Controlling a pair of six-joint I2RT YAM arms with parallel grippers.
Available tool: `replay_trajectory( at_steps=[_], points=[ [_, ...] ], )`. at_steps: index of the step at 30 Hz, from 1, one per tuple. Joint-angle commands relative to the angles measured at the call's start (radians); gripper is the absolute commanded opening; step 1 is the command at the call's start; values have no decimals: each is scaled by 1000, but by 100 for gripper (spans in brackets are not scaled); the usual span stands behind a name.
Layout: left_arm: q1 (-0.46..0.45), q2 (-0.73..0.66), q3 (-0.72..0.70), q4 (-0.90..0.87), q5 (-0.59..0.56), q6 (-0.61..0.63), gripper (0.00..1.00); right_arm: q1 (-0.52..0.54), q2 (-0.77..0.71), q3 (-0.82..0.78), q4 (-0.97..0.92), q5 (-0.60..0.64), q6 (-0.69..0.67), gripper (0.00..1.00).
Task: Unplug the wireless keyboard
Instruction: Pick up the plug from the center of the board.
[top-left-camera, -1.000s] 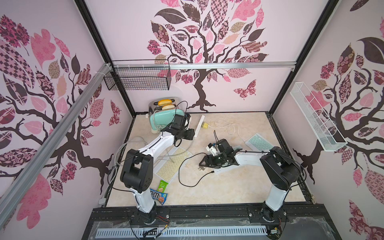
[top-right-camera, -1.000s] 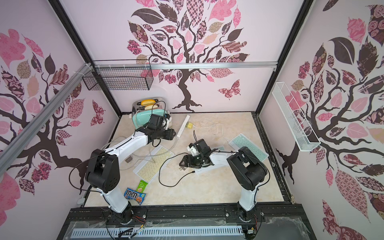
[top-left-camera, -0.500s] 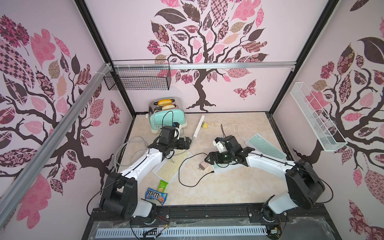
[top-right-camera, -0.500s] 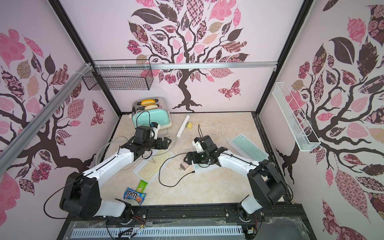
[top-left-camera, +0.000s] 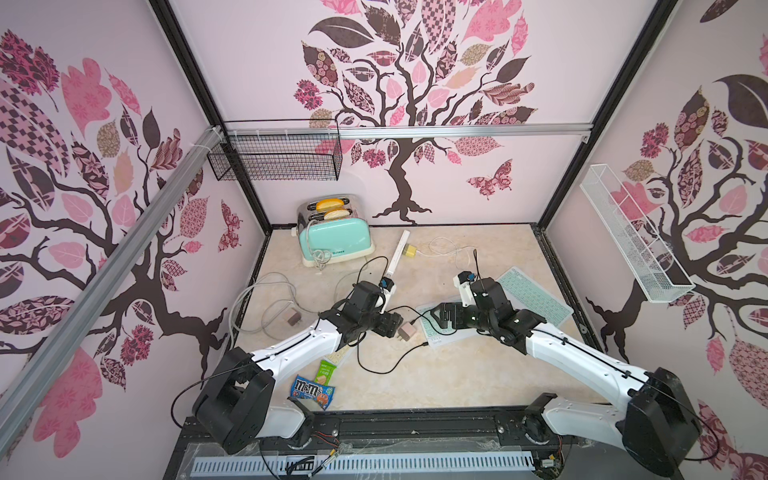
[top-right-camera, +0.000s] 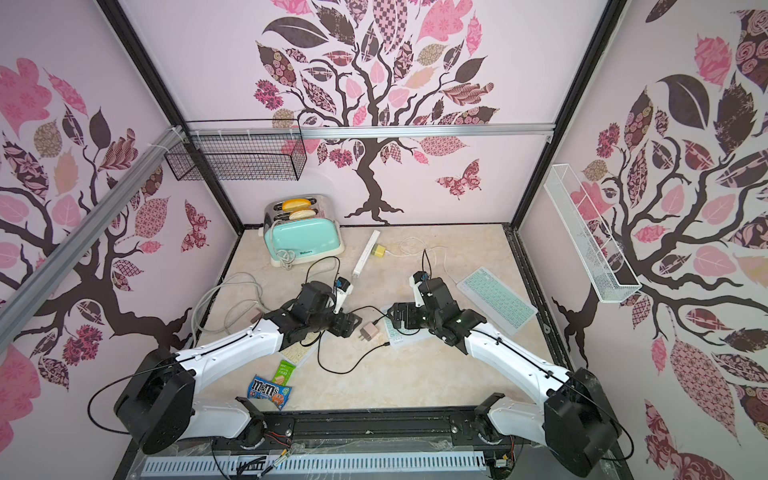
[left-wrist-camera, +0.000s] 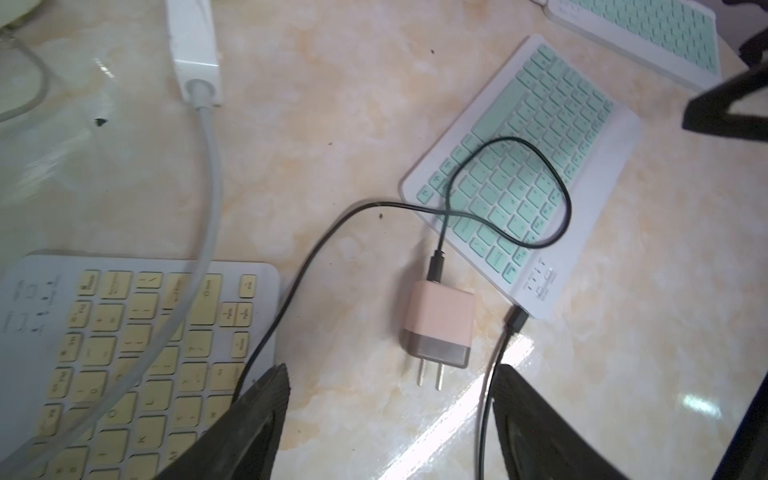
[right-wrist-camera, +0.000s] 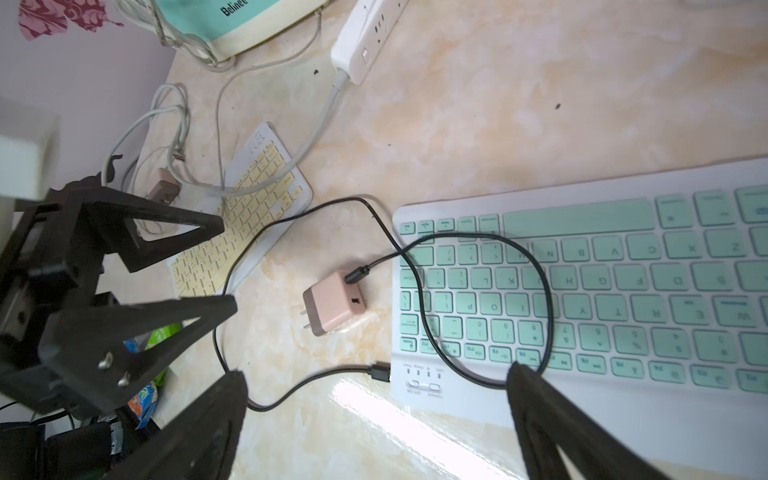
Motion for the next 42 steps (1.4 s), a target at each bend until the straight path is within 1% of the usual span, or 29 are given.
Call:
replay_trajectory(
  at_steps=[1, 5, 8, 13, 16, 22, 26, 31, 32, 33, 34, 35, 39, 42],
  points=[
    [-53, 62, 19, -3, -11, 88, 75, -30, 3, -9, -25, -13, 32, 99],
    [-88, 138, 40, 13, -10, 106, 75, -73, 23, -22, -16, -96, 46, 99],
    [-101, 186, 59, 4, -31, 120, 80, -76, 14, -35, 0, -102, 45, 99],
    [-123, 277, 117, -37, -71, 140, 80, -80, 21, -40, 7, -117, 35, 99],
    [-124, 314, 140, -37, -84, 141, 76, -79, 31, -39, 12, -132, 36, 99],
    [-126, 348, 167, -54, -80, 151, 59, -84, 29, -46, 14, -126, 40, 99],
    [-126, 373, 188, -69, -75, 159, 45, -86, 28, -38, 12, -133, 43, 98],
    [-129, 380, 196, -78, -81, 162, 40, -97, 17, -29, -7, -131, 42, 98],
    [-129, 379, 197, -79, -81, 163, 42, -100, 15, -27, -10, -132, 42, 98],
    [-129, 379, 198, -80, -80, 163, 49, -104, 16, -25, -15, -133, 41, 98],
    [-131, 378, 197, -80, -86, 163, 58, -107, 17, -22, -19, -135, 39, 98],
    [-133, 379, 198, -83, -89, 164, 61, -110, 19, -19, -21, -137, 37, 98],
    [-143, 406, 224, -119, -120, 166, 63, -117, 30, -8, -28, -147, 33, 98],
    [-149, 422, 237, -132, -139, 164, 60, -125, 39, -1, -28, -152, 29, 98]
  ],
)
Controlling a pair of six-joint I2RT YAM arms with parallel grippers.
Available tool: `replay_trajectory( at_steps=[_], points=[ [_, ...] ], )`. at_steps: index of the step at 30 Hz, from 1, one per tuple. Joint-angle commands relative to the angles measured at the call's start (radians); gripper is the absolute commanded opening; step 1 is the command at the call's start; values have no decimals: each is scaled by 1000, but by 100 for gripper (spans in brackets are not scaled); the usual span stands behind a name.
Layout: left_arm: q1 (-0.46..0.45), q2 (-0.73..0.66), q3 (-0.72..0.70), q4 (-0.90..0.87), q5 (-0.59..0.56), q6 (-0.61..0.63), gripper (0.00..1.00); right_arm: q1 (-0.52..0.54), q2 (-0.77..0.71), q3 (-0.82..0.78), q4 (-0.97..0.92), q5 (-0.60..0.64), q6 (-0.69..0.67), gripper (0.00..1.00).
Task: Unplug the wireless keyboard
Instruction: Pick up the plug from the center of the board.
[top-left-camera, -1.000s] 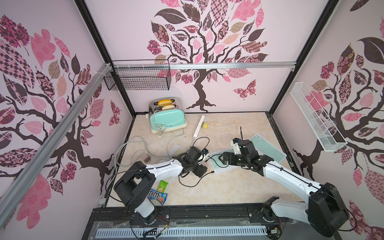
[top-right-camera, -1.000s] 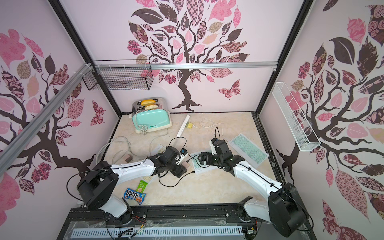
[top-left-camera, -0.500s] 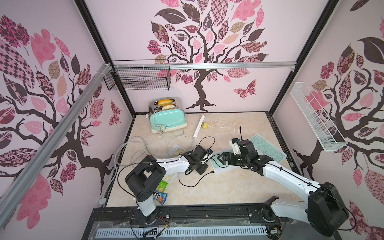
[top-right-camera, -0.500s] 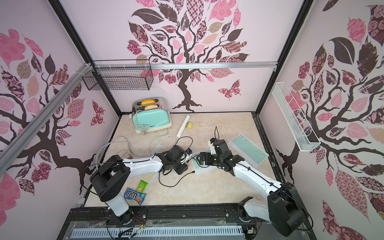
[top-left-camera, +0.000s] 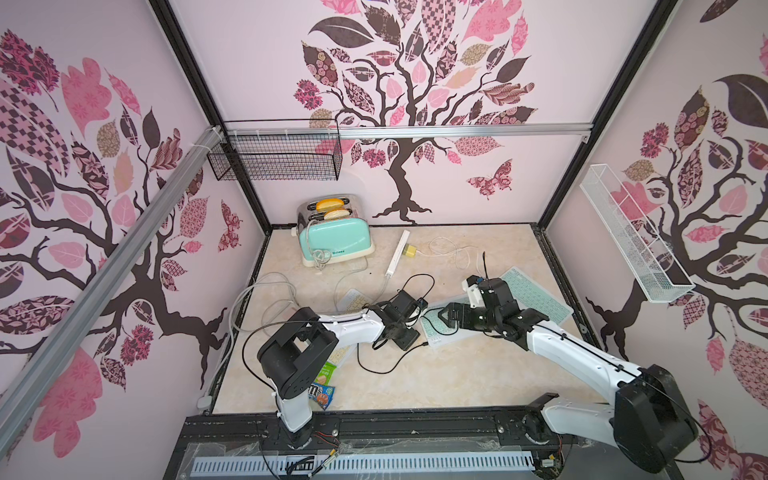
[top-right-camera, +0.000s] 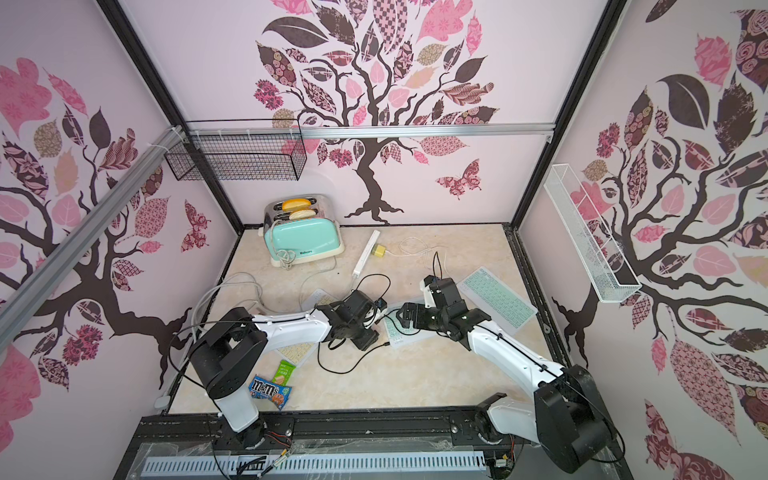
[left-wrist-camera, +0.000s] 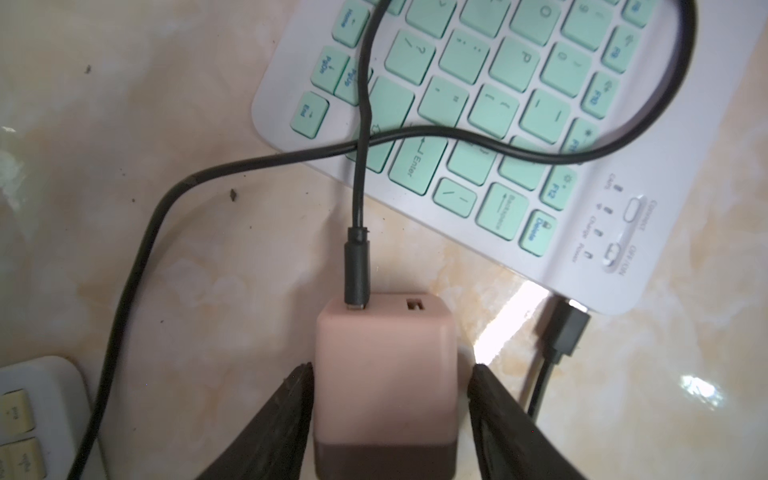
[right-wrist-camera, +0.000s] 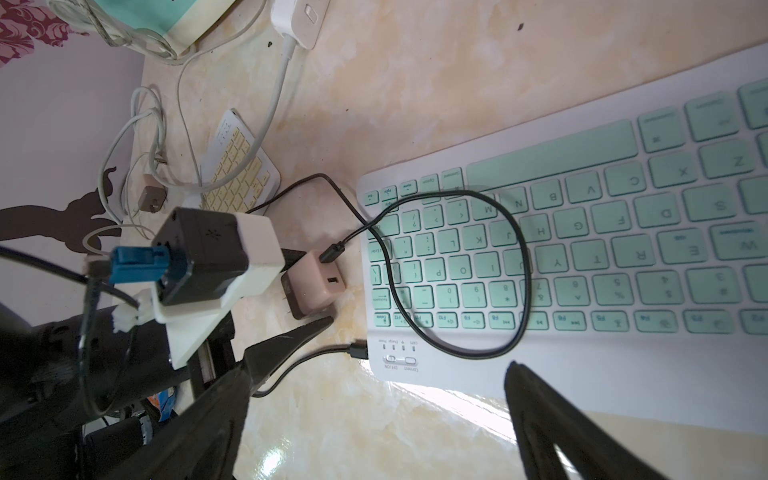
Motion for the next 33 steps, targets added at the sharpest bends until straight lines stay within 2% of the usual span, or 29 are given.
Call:
replay_trajectory(
  at_steps=[1, 6, 9, 15, 20, 25, 30, 33],
  points=[
    [-7, 28, 22, -29, -27, 6, 58, -11, 13, 32, -6, -17, -8, 98],
    [-8, 42, 46, -37, -27, 3, 42, -21, 25, 36, -2, -34, -4, 98],
    [-9, 15, 47, -37, -34, -2, 30, -49, 25, 19, 23, -90, 20, 98],
    [-8, -104, 67, -88, -18, 16, 11, -97, 32, -15, 95, -224, 45, 94],
    [-3, -221, 83, -163, 20, 104, 0, -97, 54, -15, 188, -367, 69, 89],
    [31, -306, 118, -273, 157, 196, 0, -92, 115, -18, 353, -496, 190, 81],
    [42, -350, 140, -348, 186, 265, 0, -20, 167, 6, 438, -485, 250, 77],
    [49, -363, 137, -354, 182, 275, 0, 3, 200, -11, 550, -461, 363, 71]
  ],
)
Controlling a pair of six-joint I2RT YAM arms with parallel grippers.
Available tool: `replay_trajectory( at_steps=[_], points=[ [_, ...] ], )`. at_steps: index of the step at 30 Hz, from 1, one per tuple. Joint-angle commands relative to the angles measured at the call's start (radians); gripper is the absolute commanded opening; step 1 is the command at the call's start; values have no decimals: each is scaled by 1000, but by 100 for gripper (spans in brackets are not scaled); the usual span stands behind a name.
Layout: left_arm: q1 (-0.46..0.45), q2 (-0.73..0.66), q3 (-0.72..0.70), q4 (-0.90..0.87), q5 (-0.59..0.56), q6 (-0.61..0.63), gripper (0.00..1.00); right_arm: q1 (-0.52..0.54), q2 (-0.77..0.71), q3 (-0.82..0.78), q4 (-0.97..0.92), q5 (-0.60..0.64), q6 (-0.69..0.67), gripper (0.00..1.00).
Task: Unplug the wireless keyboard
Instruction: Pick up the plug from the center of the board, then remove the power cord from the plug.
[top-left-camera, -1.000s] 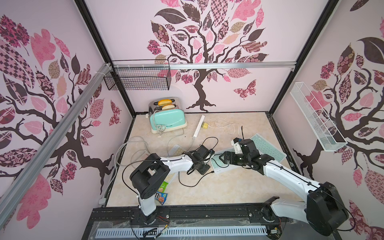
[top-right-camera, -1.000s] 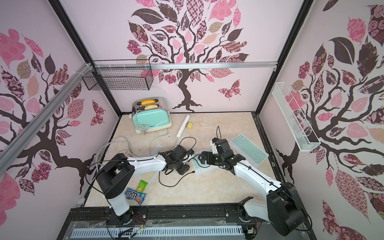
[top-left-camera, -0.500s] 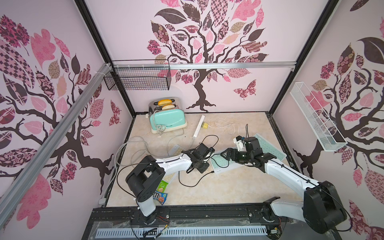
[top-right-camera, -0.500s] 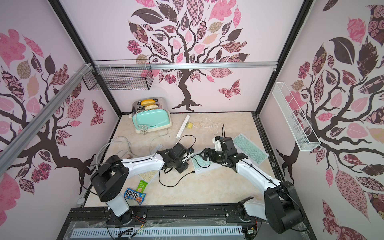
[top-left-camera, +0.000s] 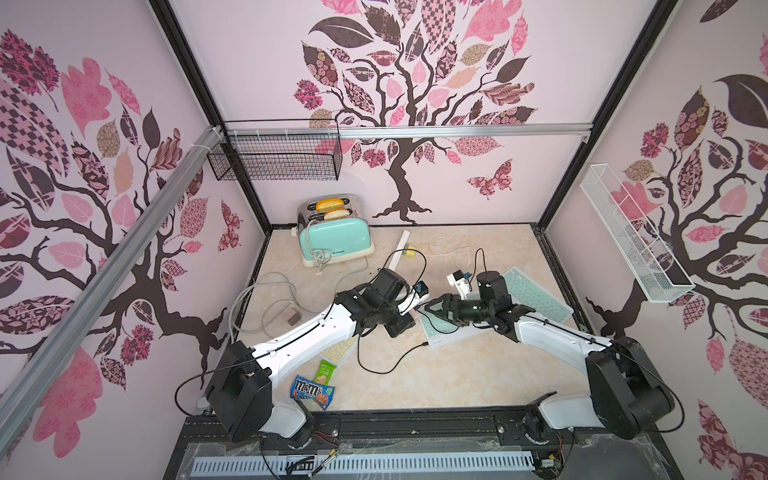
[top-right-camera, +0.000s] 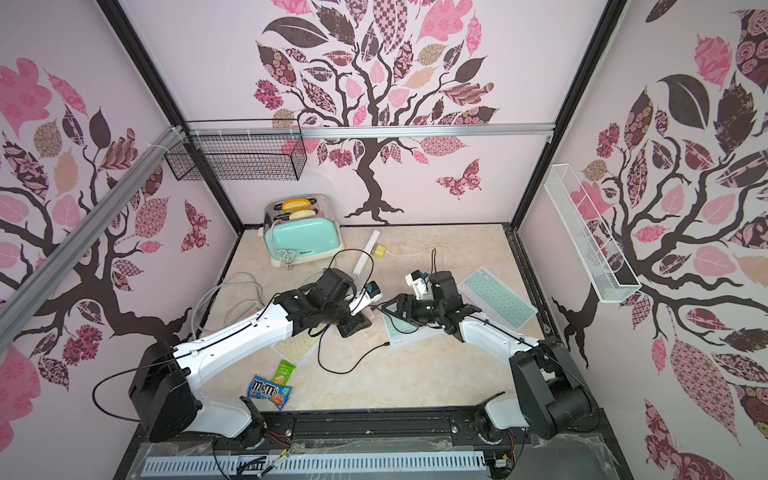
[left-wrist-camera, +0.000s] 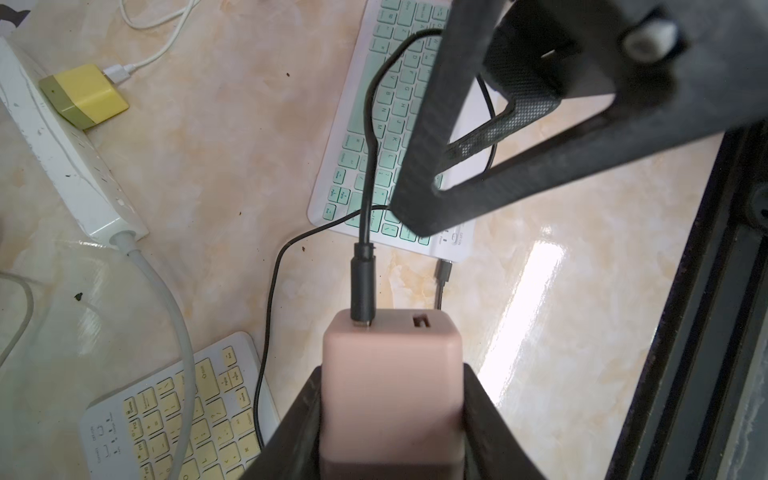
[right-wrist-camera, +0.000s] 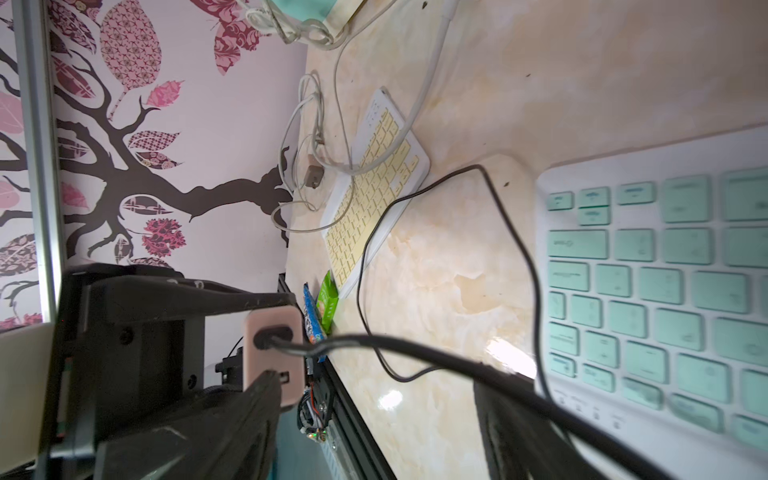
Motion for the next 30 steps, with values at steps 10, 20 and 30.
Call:
replay_trajectory(
  at_steps=[10, 20, 30],
  points=[
    [39, -18, 17, -40, 46, 44, 0, 44, 80, -8, 284, -18, 215, 63],
    [179, 3, 73, -137, 494, 71, 0, 45, 35, -65, 499, -100, 126, 61],
    [222, 50, 116, -230, 689, 116, 0, 53, 112, -100, 819, -180, 218, 51]
  ],
)
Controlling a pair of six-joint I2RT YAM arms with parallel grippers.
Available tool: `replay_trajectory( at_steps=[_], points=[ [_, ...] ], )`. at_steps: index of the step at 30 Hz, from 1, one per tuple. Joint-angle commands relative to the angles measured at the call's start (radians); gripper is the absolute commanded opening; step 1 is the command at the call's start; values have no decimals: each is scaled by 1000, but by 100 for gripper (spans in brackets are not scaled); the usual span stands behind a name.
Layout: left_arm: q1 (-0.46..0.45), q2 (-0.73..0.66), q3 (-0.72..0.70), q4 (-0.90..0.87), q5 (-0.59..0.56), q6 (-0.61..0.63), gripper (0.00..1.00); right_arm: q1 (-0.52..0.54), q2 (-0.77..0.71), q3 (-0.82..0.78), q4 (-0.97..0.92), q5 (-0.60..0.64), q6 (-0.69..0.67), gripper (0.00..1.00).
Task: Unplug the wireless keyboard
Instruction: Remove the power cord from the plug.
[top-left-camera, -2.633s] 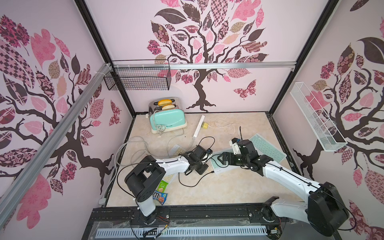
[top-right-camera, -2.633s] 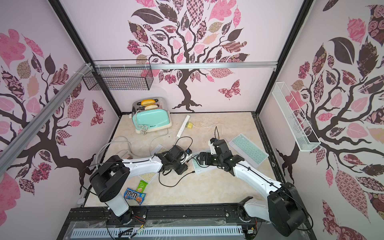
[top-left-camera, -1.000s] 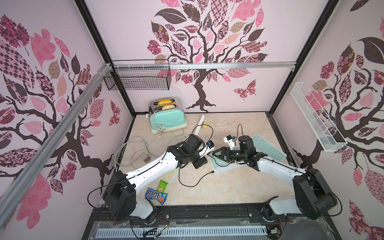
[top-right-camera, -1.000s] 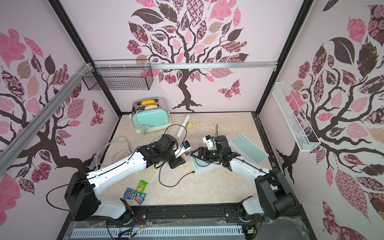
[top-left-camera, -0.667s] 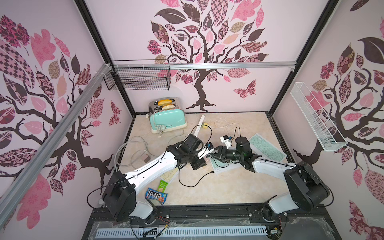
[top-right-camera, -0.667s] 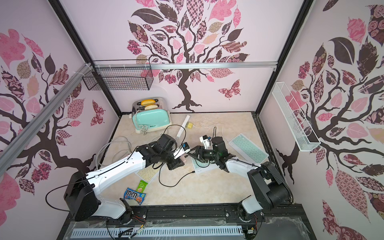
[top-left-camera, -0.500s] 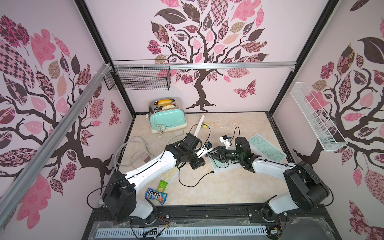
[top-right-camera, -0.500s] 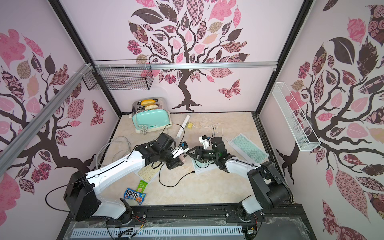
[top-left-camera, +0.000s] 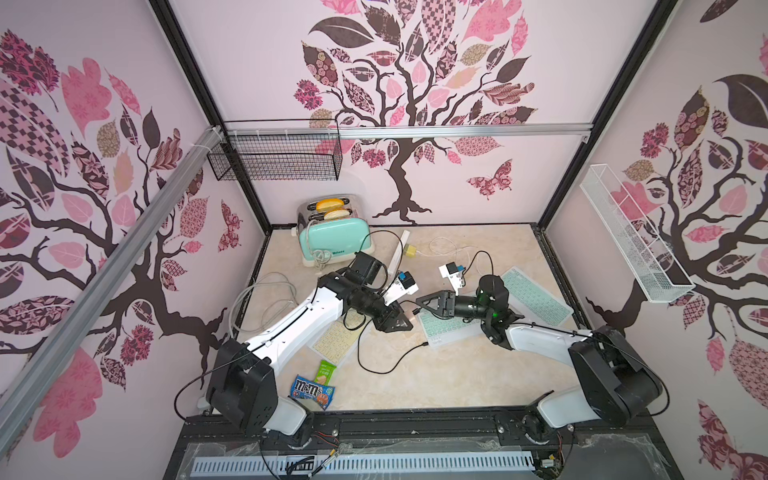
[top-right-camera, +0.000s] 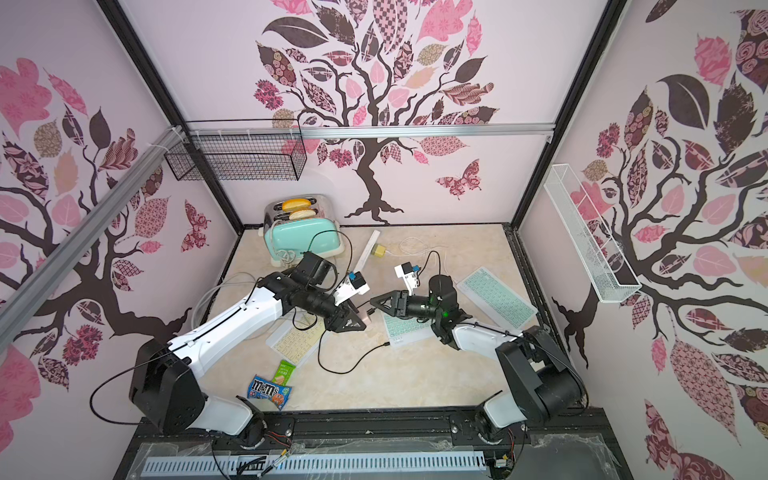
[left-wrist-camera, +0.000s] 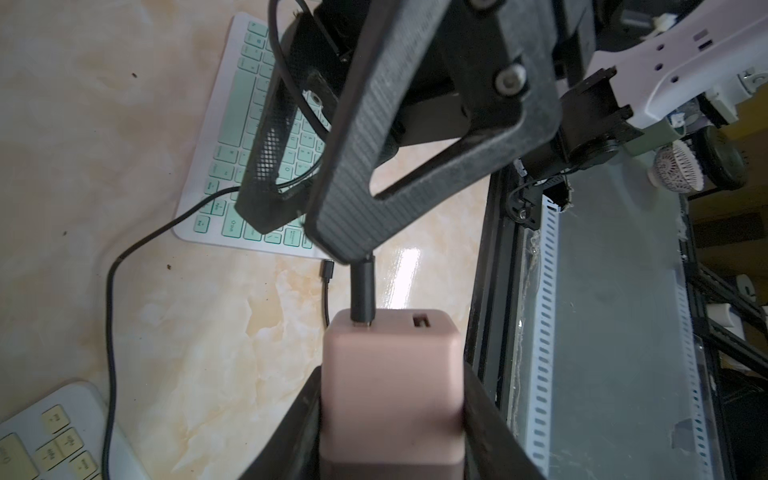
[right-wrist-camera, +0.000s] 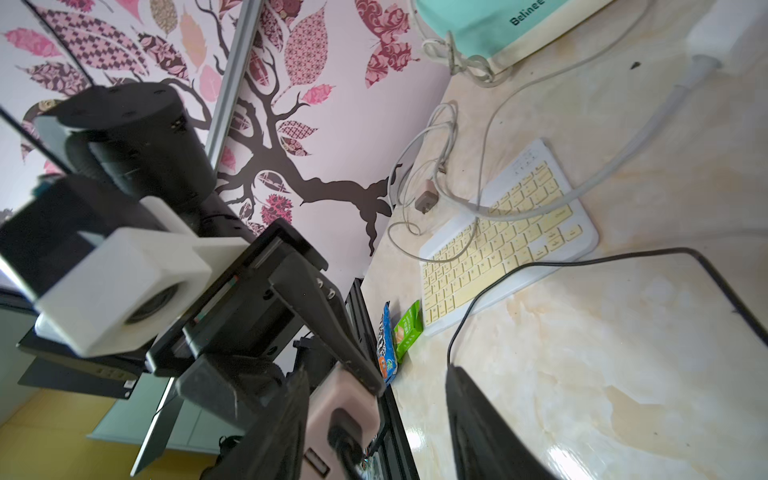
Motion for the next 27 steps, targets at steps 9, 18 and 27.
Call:
replay_trajectory(
  at_steps=[9, 18, 27],
  points=[
    [42, 46, 57, -47, 169, 23, 0, 28, 50, -37, 285, -75, 75, 45],
    [78, 65, 72, -46, 255, 20, 0, 45, 85, -57, 374, -32, 142, 35],
    [85, 91, 82, -50, 303, 17, 0, 74, 137, -47, 473, -5, 222, 10]
  ],
)
